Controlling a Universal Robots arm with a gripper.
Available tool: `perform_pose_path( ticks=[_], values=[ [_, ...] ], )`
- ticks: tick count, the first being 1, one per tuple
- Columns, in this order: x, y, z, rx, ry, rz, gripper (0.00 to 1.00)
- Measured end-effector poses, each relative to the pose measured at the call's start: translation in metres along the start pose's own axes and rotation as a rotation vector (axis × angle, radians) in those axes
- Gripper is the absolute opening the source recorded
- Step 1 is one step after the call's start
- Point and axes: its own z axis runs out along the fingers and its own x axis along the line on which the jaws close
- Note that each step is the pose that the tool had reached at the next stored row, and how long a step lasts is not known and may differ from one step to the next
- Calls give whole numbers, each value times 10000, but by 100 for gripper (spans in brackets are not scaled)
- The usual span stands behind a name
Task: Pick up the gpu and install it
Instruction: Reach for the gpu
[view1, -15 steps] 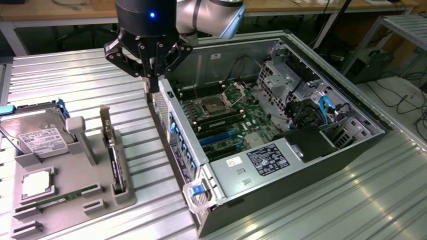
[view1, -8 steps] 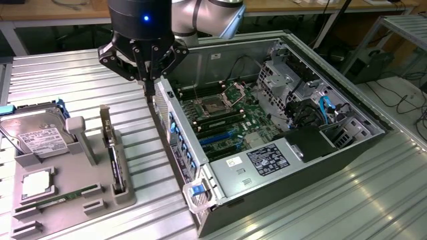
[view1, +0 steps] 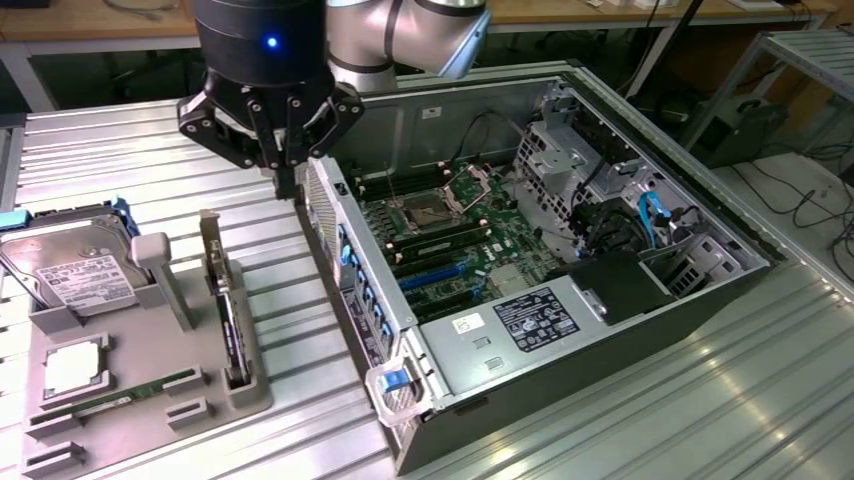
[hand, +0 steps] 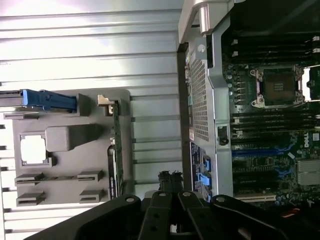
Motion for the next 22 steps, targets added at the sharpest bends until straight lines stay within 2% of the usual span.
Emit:
perform_pose_path(
  ticks=[22],
  values=[
    [256,-108,-11,-2,4,-91,11]
  ],
)
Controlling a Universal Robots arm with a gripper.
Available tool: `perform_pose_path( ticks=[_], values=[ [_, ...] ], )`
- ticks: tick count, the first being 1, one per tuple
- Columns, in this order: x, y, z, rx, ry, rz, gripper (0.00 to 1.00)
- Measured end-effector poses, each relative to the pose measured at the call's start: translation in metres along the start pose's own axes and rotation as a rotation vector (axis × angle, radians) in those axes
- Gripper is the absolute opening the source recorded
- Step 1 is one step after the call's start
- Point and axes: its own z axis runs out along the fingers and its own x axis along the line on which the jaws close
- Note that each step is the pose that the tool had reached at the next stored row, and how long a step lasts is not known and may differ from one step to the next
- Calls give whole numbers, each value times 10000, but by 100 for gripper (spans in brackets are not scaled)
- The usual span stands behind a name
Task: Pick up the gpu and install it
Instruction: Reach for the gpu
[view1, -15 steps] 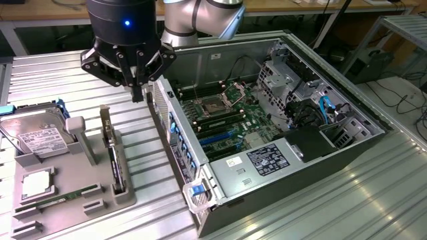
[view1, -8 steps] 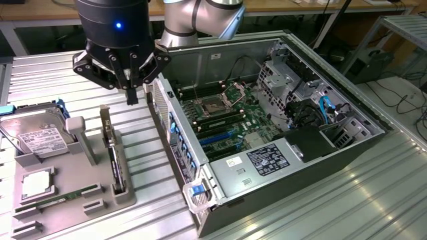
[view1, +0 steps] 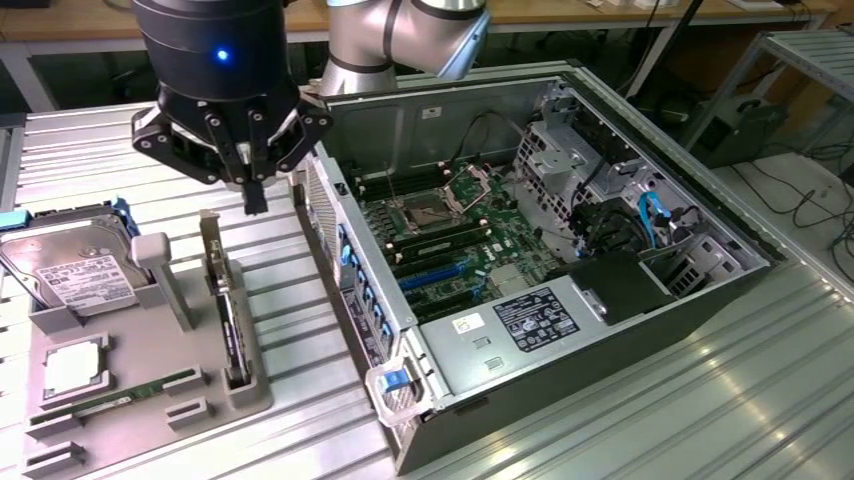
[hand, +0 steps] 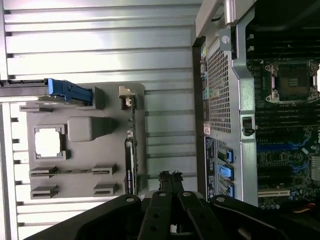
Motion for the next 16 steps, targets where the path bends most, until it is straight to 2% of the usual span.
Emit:
perform_pose_path(
  ticks=[6,8,16],
  values=[
    [62,-22,-3,0,2,-21,11],
    [123,-44,-5,-1,3,-49,11],
    [228,-71,-9,-2,4,-87,11]
  ],
)
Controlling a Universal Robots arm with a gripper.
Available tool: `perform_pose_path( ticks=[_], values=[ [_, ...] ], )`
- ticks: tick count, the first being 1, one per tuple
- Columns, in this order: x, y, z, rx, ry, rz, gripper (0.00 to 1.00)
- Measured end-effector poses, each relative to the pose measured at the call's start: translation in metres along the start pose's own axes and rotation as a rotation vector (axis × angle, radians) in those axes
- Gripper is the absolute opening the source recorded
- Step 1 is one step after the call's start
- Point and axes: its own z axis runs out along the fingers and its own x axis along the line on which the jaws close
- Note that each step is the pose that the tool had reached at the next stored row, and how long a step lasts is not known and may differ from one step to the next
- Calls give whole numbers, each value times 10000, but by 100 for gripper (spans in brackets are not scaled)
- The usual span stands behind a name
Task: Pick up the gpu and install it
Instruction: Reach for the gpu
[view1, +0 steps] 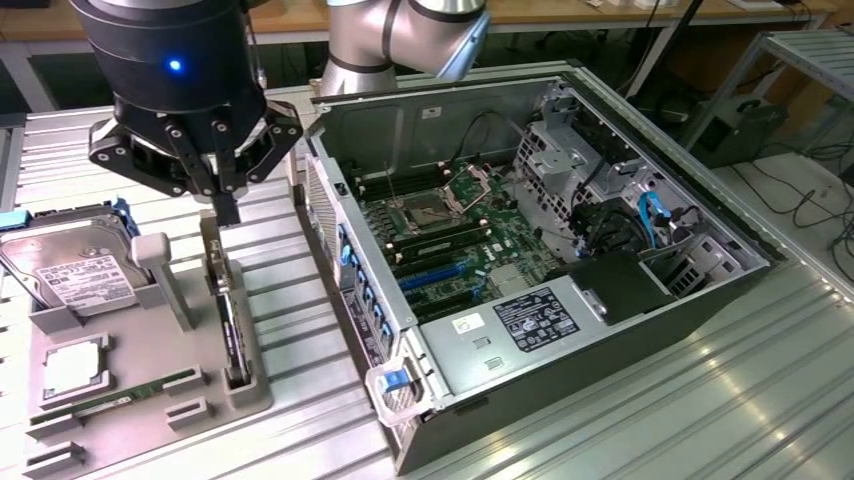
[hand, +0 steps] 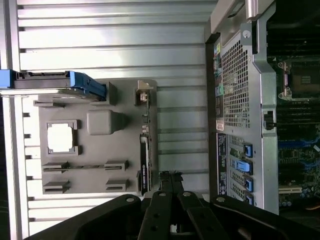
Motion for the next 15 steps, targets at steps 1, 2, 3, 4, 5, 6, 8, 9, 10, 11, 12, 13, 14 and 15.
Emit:
perform_pose_path(
  ticks=[1,2,3,4,5,6,8,9,10,11,12,13,14,15],
  values=[
    [13,-2,-1,0,1,-4,11],
    [24,-4,-1,0,1,-6,11],
    [39,-5,-1,0,0,-8,11],
    [47,-5,-1,-1,1,-9,11],
    [58,-5,-1,-2,0,-8,11],
    [65,-6,0,-3,0,-8,11],
    [78,-5,1,-3,0,-9,11],
    [87,-5,2,-3,0,-9,11],
    [96,-4,3,-2,1,-9,11],
    [103,-2,4,-3,0,-9,11],
    [110,-1,5,-3,0,-9,11],
    [118,0,6,-2,0,-8,11],
    [126,0,7,-2,1,-9,11],
    [133,1,8,-2,1,-9,11]
  ],
)
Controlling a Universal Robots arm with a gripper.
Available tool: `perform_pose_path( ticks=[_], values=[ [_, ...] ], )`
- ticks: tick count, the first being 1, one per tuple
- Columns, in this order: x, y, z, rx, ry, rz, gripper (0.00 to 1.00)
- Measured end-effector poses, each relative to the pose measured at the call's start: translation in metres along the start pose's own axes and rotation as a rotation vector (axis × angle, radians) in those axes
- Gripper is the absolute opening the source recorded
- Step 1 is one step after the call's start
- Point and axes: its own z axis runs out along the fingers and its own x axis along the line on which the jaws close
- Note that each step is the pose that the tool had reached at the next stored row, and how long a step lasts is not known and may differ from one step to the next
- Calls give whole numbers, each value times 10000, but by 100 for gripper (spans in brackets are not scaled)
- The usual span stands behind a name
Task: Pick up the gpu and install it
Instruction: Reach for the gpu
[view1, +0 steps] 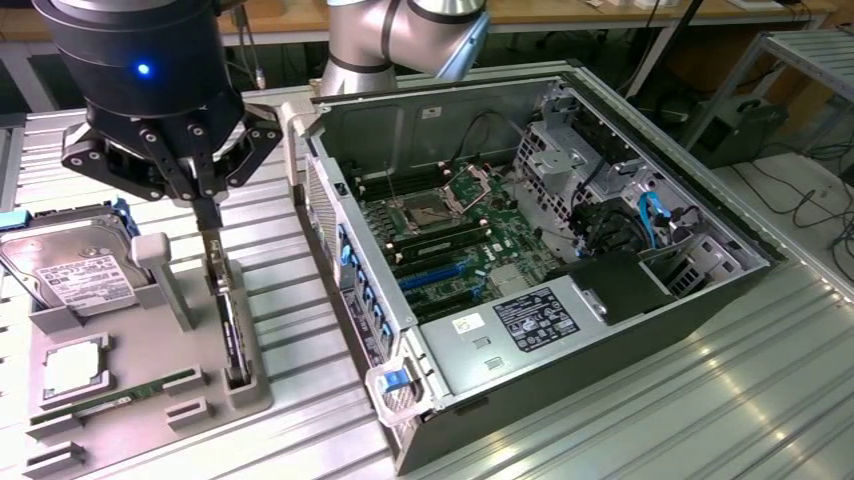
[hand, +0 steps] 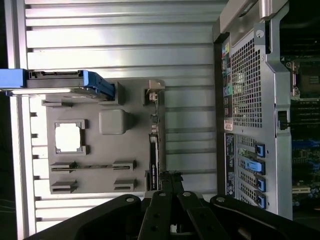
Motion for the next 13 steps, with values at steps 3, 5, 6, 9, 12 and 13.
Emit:
perform_pose_path(
  ticks=[3,5,6,9,12,13],
  values=[
    [22,3,3,0,0,1,11],
    [37,4,5,-1,-1,0,11],
    [44,4,6,-1,0,0,11],
    [68,3,7,0,0,1,11],
    [95,2,8,-1,-1,1,11],
    [104,2,8,-1,-1,1,11]
  ],
)
